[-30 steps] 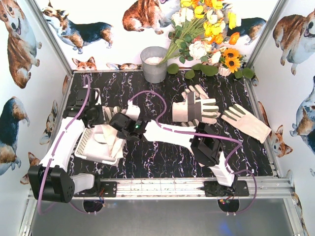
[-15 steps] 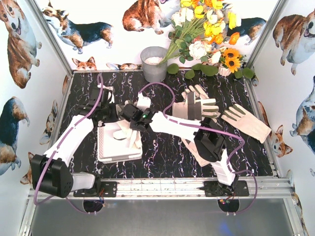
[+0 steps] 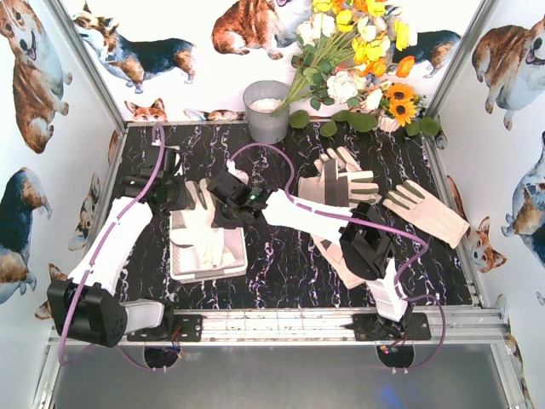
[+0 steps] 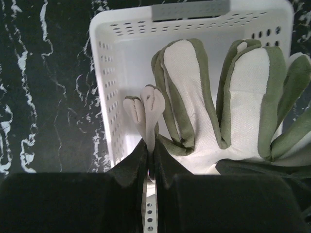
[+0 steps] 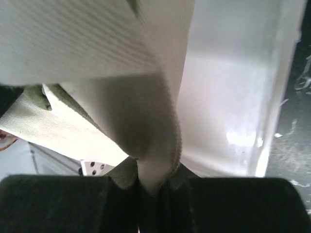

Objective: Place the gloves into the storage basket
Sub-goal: Place the glove in the bin.

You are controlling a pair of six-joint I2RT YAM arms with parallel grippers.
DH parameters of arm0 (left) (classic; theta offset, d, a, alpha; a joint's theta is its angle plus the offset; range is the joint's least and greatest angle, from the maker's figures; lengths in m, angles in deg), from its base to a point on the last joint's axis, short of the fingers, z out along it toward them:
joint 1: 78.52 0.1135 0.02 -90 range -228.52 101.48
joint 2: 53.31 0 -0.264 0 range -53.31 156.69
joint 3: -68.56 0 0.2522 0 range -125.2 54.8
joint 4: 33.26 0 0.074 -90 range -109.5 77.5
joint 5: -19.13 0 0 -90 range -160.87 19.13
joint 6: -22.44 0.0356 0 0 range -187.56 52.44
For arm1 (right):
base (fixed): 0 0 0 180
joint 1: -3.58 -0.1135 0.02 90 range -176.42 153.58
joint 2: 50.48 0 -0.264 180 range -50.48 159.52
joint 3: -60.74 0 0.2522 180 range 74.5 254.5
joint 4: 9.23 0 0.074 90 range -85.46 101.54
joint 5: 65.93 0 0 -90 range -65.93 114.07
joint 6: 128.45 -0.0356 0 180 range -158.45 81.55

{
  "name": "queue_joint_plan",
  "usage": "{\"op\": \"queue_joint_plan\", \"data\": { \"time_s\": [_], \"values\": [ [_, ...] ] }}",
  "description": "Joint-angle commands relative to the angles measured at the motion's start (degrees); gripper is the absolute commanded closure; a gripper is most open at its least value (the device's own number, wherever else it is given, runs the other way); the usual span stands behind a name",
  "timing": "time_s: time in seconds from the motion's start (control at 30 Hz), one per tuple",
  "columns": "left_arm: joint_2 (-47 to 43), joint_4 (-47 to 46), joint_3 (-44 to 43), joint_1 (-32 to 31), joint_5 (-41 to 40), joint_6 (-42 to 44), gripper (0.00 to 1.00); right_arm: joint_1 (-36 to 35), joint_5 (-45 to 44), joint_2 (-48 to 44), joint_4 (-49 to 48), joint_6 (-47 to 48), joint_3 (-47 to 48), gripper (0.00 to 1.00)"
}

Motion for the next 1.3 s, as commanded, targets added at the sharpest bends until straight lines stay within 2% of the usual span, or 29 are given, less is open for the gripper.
{"op": "queue_joint_plan", "data": {
  "time_s": [0.0, 0.43, 0.47, 0.67, 0.77, 1.27],
  "values": [
    [0.07, 2.61, -2.43, 1.63, -4.25, 2.44, 1.0, 0.61, 7.07, 2.67, -2.16, -4.14, -0.46, 1.0],
    [10.91, -3.34, -4.83, 2.0, -3.23, 7.37, 1.0, 0.74, 3.02, 9.73, -2.2, -3.65, 1.69, 1.0],
    [11.58, -3.93, -4.79, 2.0, -3.43, 7.56, 1.0, 0.83, 3.0, 9.77, -2.02, -3.65, 1.59, 0.98],
    [14.02, -7.82, -3.76, 2.18, -2.74, 8.74, 1.0, 1.06, 3.03, 8.24, -1.78, -1.79, 1.19, 0.67],
    [15.58, -8.66, -3.61, 2.25, -2.27, 9.45, 1.0, 1.09, 2.16, 6.87, -1.42, -0.14, 1.14, 0.57],
    [20.63, -15.1, -1.86, 2.26, 3.6, 11.36, 1.0, 1.14, -2.25, -1.51, -0.65, 4.38, -2.45, 0.55]
  ]
}}
